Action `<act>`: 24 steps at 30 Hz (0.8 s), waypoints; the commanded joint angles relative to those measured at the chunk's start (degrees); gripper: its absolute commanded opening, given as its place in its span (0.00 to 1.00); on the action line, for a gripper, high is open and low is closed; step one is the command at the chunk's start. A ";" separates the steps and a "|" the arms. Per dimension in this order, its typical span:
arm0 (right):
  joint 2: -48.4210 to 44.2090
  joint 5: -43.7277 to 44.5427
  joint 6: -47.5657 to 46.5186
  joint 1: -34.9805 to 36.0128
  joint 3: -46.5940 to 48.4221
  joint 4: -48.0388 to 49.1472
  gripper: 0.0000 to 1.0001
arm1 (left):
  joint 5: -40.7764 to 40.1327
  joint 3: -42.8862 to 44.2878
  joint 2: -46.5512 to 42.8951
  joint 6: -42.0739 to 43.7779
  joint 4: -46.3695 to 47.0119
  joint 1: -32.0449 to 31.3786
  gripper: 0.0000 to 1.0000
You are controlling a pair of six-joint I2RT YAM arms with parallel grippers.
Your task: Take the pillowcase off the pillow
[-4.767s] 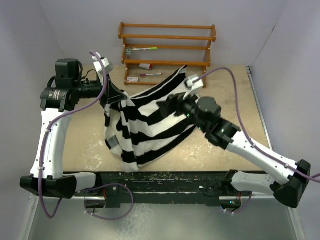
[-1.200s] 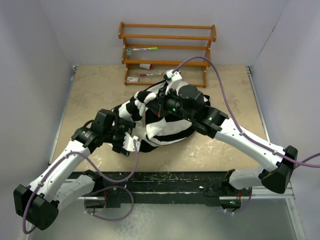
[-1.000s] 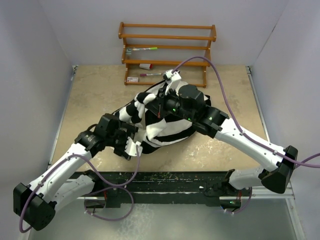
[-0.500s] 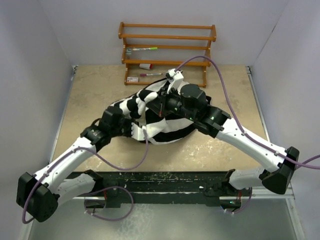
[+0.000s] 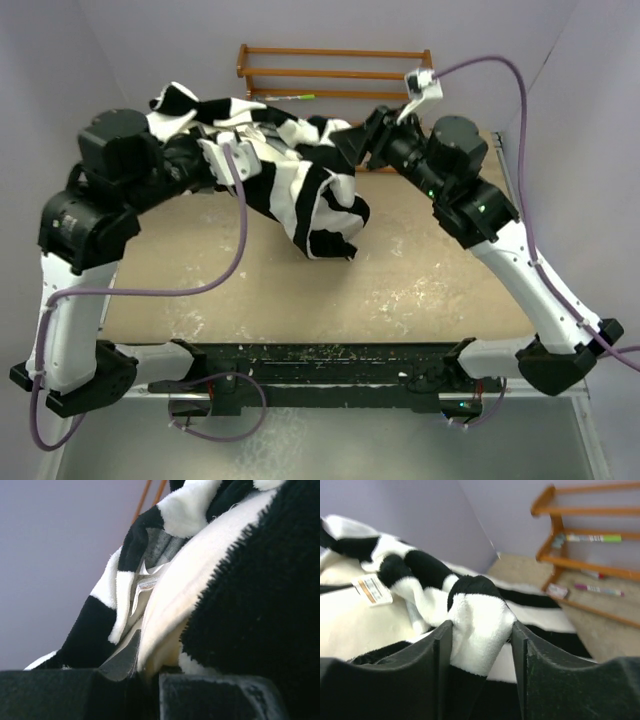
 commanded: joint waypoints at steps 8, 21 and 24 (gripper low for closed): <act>-3.98 1.93 -10.30 0.00 13.21 4.85 0.84 | -1.55 25.79 9.97 -8.74 -6.49 0.43 0.00; -16.48 -5.04 -10.73 2.89 -9.59 6.74 0.95 | -11.17 24.33 18.64 -19.89 -6.18 0.43 0.00; -13.73 -7.68 -12.19 2.89 -10.33 4.76 0.94 | -10.58 24.22 18.75 -20.20 -7.12 0.43 0.00</act>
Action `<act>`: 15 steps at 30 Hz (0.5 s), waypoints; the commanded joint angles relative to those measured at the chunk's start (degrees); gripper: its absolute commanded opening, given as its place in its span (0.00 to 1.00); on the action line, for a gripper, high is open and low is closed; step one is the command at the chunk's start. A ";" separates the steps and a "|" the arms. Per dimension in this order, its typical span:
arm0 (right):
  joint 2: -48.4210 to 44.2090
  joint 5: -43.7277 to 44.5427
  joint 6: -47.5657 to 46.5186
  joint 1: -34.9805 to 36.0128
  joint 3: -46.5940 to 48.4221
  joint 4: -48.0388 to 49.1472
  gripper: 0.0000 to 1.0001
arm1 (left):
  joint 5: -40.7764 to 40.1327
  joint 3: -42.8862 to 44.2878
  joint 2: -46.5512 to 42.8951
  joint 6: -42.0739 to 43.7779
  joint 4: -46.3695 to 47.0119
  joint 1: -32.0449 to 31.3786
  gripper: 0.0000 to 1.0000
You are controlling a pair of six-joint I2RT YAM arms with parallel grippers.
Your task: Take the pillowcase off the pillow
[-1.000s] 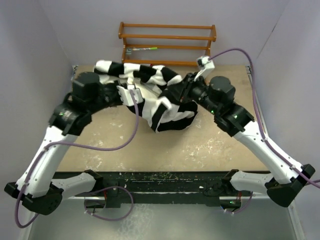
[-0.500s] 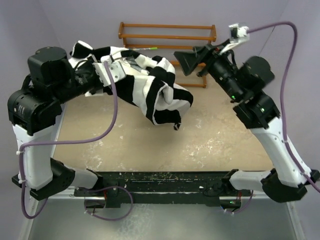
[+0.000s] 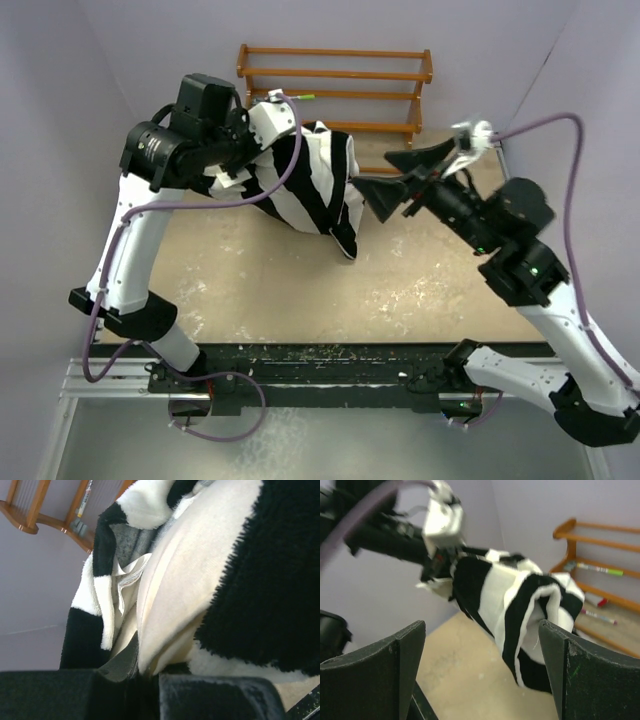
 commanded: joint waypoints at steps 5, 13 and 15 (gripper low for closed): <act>9.85 -7.13 -2.78 0.18 -3.62 -0.69 0.90 | 0.33 2.48 -6.11 -3.51 11.92 0.17 0.00; 14.58 -5.19 -3.82 0.12 -5.33 5.31 0.61 | 3.89 3.40 -6.74 -3.75 9.32 0.17 0.00; 14.34 -4.57 -4.00 0.09 -6.06 6.53 0.46 | 5.13 3.54 -7.28 -3.71 8.69 0.16 0.00</act>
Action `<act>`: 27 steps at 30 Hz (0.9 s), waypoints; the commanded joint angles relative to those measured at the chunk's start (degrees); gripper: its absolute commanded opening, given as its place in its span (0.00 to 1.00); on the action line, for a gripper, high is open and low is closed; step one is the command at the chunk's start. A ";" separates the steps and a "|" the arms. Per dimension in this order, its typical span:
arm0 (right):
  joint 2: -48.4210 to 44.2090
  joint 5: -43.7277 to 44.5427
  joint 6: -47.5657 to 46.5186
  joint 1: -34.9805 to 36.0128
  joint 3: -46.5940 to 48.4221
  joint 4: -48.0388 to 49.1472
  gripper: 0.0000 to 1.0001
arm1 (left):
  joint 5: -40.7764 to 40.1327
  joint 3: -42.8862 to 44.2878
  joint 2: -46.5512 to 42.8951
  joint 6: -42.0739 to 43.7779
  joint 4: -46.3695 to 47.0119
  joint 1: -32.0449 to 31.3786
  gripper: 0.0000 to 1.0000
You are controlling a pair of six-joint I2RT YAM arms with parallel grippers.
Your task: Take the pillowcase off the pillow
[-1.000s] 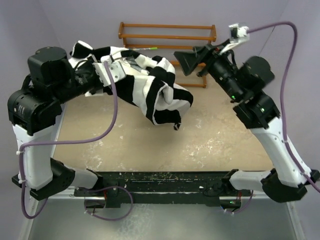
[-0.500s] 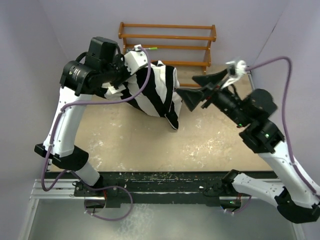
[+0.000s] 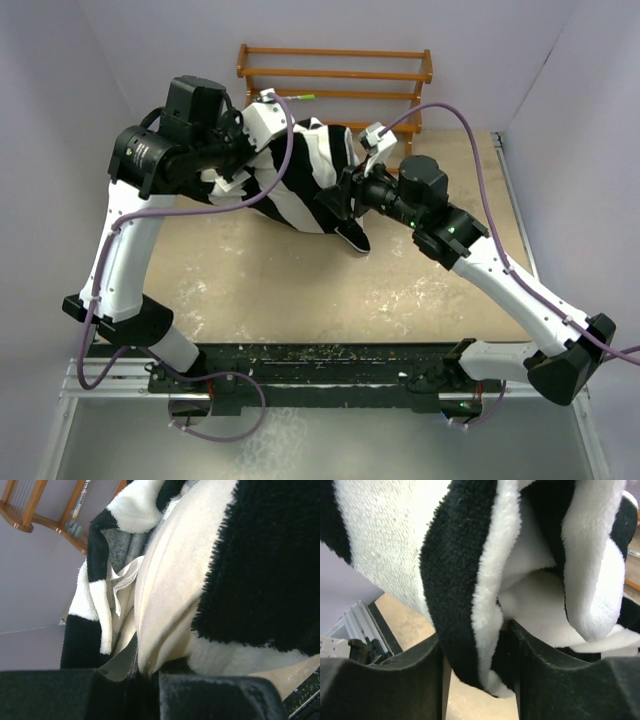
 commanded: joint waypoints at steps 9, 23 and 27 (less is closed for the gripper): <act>-6.74 10.53 0.86 -0.94 -13.25 11.53 0.00 | 8.96 6.86 -6.25 -3.66 8.28 0.12 0.00; -10.60 7.44 11.91 -3.02 -44.84 34.04 0.00 | 7.12 8.13 -6.91 -10.02 12.33 0.12 0.00; -13.58 1.80 6.08 -1.86 -42.09 24.83 0.16 | 8.38 7.12 -7.35 -10.17 14.14 0.12 0.00</act>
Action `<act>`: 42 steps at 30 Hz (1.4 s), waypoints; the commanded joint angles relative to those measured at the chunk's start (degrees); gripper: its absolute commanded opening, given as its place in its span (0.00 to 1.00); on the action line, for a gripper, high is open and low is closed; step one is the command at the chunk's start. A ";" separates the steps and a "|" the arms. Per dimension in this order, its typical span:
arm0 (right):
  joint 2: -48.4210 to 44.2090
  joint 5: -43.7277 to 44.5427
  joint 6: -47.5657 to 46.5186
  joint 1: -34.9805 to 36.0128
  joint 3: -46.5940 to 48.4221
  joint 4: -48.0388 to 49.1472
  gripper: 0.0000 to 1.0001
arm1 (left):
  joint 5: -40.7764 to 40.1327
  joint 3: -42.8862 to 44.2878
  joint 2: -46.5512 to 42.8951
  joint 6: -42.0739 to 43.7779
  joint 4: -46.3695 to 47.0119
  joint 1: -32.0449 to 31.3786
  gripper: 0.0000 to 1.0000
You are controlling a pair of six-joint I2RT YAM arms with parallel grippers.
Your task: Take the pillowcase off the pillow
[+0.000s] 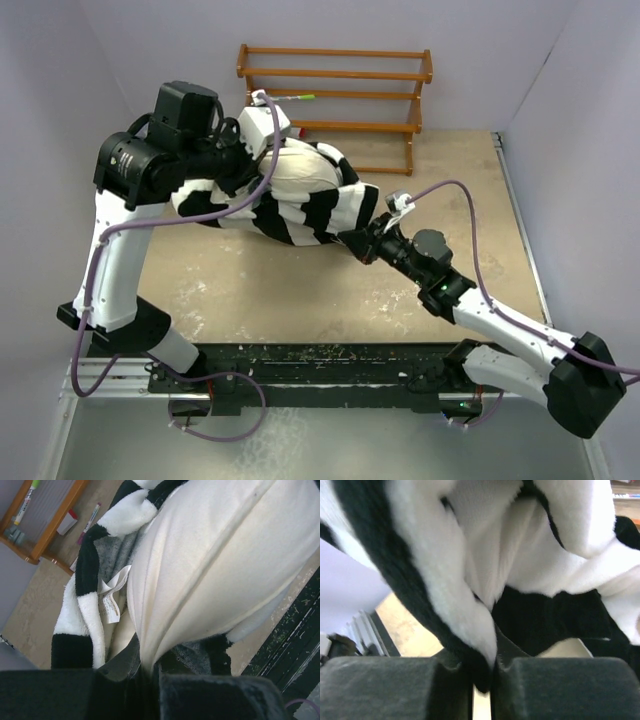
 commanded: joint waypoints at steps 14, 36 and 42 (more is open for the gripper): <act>-2.87 -10.43 -29.57 -0.22 55.77 -50.06 1.00 | 4.49 -7.24 -9.76 5.02 18.86 0.86 0.00; 20.14 -19.30 -46.46 7.84 70.89 -54.19 0.94 | 14.00 -10.38 -9.58 6.92 16.68 0.73 0.00; 20.72 -24.47 -43.94 7.80 69.98 -53.24 0.87 | 14.15 -10.93 -10.30 7.69 16.52 0.78 0.00</act>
